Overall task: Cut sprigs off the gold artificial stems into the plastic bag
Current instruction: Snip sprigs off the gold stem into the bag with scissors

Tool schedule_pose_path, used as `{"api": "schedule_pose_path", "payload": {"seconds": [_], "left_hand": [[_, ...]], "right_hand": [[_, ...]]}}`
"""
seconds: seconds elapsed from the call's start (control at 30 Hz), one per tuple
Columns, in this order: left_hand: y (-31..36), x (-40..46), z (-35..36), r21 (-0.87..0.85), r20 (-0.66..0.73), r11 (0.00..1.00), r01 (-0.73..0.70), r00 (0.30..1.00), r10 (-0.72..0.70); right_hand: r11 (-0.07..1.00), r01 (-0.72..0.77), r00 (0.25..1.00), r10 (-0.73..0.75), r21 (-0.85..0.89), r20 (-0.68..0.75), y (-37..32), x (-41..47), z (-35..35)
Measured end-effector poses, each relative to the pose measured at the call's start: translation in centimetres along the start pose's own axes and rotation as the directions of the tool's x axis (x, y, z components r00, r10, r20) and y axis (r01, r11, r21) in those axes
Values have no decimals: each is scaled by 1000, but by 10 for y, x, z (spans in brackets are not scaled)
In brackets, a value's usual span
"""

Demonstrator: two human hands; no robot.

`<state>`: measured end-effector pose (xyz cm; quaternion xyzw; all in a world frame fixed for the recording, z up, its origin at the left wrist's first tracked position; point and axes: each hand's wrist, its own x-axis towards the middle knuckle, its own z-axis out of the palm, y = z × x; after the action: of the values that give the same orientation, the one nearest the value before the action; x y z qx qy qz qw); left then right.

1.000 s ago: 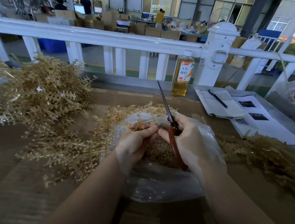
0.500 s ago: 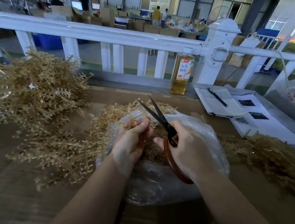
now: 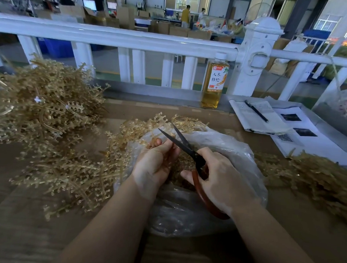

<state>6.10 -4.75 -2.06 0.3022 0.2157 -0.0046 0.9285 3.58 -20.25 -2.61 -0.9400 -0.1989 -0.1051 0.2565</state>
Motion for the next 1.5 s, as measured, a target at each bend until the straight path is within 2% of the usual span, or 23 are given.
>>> {"api": "schedule_pose_path", "payload": {"seconds": [0.4, 0.6, 1.13, 1.5], "left_hand": [[-2, 2, -1, -5, -14, 1000, -25, 1000, 25], [0, 0, -4, -38, 47, 999, -1, 999, 3], [-3, 4, -10, 66, 150, 998, -4, 989, -6], [-5, 5, -9, 62, 137, 998, -2, 991, -6]], "right_hand": [[999, -10, 999, 9, -39, -34, 4, -4, 10], [1000, -4, 999, 3, -21, -42, 6, -3, 11], [999, 33, 998, -34, -10, -48, 8, 2, 11], [992, 78, 995, -84, -102, -58, 10, 3, 13]]}}
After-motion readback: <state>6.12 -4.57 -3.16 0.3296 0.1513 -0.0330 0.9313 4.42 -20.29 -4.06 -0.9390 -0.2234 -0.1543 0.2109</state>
